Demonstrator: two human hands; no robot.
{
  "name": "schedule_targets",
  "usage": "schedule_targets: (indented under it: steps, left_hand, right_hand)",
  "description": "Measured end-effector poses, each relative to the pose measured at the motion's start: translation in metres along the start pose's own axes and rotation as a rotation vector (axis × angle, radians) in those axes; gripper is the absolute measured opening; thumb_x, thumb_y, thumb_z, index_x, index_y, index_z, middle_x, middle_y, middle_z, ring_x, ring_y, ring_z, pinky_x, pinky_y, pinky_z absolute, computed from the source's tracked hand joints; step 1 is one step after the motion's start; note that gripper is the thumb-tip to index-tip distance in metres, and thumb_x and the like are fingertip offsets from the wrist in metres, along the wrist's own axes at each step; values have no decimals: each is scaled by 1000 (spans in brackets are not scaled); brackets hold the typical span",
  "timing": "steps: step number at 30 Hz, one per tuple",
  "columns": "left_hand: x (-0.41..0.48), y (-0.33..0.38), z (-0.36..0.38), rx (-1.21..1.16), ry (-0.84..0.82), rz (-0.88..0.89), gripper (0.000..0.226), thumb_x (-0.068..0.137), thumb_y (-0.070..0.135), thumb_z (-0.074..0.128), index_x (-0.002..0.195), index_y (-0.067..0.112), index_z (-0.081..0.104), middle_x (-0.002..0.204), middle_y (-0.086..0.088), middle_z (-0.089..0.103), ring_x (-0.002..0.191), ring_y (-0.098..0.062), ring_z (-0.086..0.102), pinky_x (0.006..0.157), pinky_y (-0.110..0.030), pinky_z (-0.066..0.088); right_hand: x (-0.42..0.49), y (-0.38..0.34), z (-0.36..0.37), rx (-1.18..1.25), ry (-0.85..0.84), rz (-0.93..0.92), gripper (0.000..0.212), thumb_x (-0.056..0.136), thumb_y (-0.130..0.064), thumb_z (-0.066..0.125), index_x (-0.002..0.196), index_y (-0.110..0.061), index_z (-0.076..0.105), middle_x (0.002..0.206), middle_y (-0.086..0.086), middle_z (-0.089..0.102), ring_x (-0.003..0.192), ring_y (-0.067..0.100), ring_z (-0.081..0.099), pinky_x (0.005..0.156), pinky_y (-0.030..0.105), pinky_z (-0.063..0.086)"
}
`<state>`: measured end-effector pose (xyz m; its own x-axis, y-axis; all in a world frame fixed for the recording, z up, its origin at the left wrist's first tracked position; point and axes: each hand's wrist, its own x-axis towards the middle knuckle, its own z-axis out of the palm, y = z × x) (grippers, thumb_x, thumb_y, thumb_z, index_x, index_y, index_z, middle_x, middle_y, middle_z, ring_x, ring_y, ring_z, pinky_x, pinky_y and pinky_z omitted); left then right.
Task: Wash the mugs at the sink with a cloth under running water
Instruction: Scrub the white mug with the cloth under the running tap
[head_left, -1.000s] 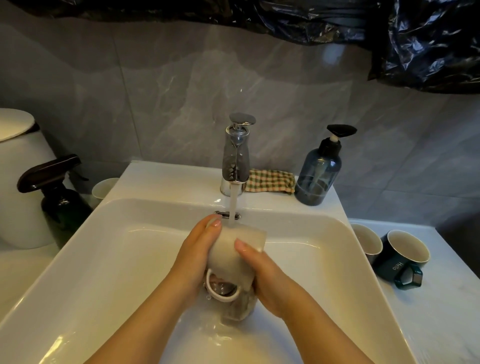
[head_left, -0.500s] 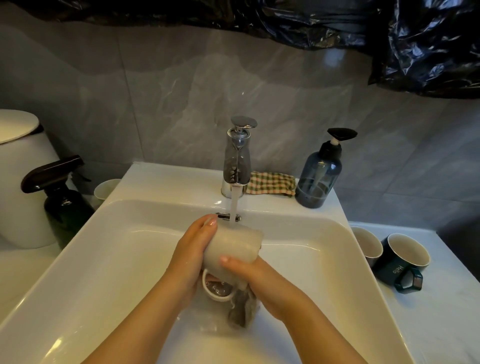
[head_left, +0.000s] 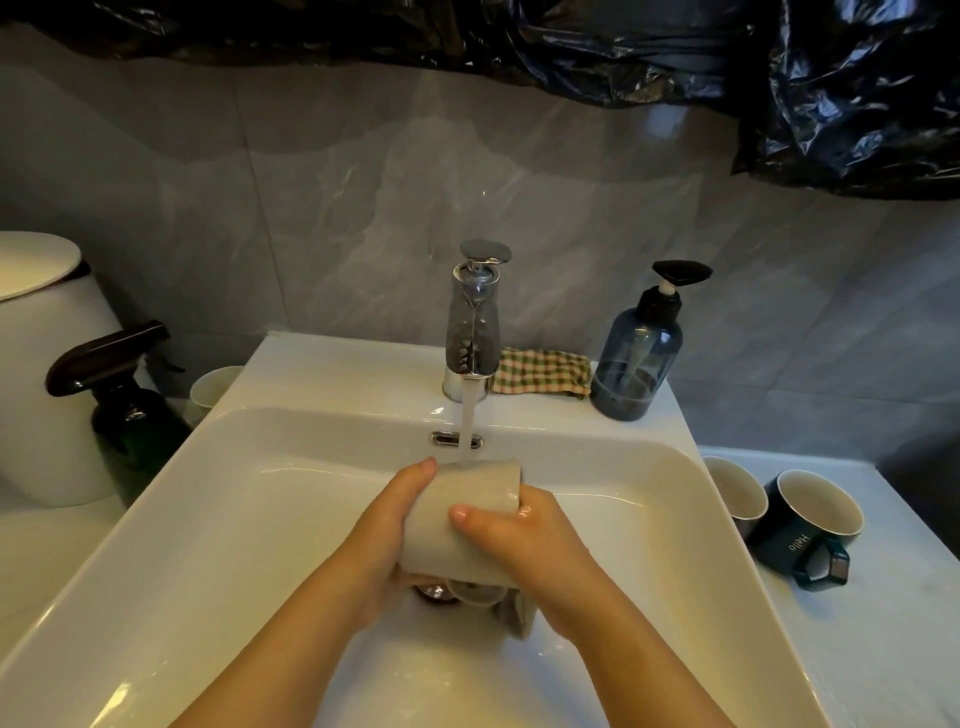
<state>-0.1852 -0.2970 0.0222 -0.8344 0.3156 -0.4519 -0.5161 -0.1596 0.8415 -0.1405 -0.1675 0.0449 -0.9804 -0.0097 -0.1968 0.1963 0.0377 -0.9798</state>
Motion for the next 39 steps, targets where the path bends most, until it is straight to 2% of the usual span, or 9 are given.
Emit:
schedule_targets:
  steps: [7, 12, 15, 19, 24, 29, 34, 37, 39]
  left_hand:
    - [-1, 4, -2, -99, -14, -191, 47, 83, 55, 54, 104, 14, 67, 89, -17, 71, 79, -33, 66, 69, -48, 56]
    - [3, -11, 5, 392, 108, 425, 42, 65, 59, 58, 102, 40, 51, 110, 2, 59, 98, -17, 59, 78, -33, 52]
    - [10, -19, 4, 601, 66, 549, 53, 63, 60, 55, 112, 44, 42, 124, 8, 50, 113, -9, 51, 92, -24, 44]
    - [7, -13, 15, 106, 54, 221, 28, 82, 51, 59, 105, 37, 55, 114, -6, 60, 99, -27, 62, 72, -43, 56]
    - [2, -8, 10, -246, 50, -169, 43, 81, 54, 57, 105, 20, 65, 92, -15, 68, 84, -34, 65, 65, -45, 54]
    - [5, -12, 9, 271, 253, 419, 23, 74, 48, 60, 95, 38, 56, 97, -1, 60, 86, -21, 59, 68, -36, 51]
    - [9, -9, 0, 172, 313, 343, 29, 63, 59, 59, 86, 42, 57, 96, -5, 58, 90, -29, 59, 76, -54, 54]
    - [9, -7, 2, 34, 292, 267, 18, 84, 46, 59, 97, 33, 54, 102, -2, 55, 89, -24, 57, 66, -51, 57]
    - [7, -5, 3, -30, 265, 212, 15, 91, 38, 53, 102, 27, 53, 101, -4, 56, 86, -24, 59, 56, -42, 57]
  right_hand:
    - [-5, -2, 3, -192, -66, -50, 11, 87, -20, 64, 84, -31, 61, 72, -15, 66, 64, -5, 63, 55, 11, 46]
    - [7, -2, 3, 372, 281, 257, 27, 94, -42, 49, 93, -17, 60, 90, 11, 67, 80, 24, 64, 67, 36, 54]
    - [10, -1, -1, 389, 390, 335, 27, 94, -44, 47, 87, -20, 57, 88, 9, 64, 81, 25, 61, 72, 39, 53]
    - [9, 1, 2, -9, 406, 29, 24, 93, -40, 50, 79, -24, 60, 82, -3, 63, 78, 10, 59, 69, 27, 50]
    - [6, 10, 6, -320, 268, -204, 29, 89, -41, 58, 68, -20, 61, 66, -4, 60, 65, 7, 54, 60, 29, 44]
    - [10, 5, 8, 297, 401, 202, 29, 96, -43, 43, 97, -19, 60, 93, 7, 64, 85, 20, 61, 67, 34, 51]
    - [7, -9, -11, 885, 277, 121, 49, 100, -39, 30, 110, -1, 61, 100, 16, 68, 93, 23, 64, 85, 32, 47]
    - [0, -9, 0, 592, 94, 50, 39, 100, -31, 35, 100, -15, 70, 97, 5, 73, 86, 15, 69, 67, 23, 55]
    - [1, -1, 7, 176, 95, -61, 24, 95, -27, 49, 93, -30, 72, 117, -12, 63, 103, 8, 60, 80, 22, 52]
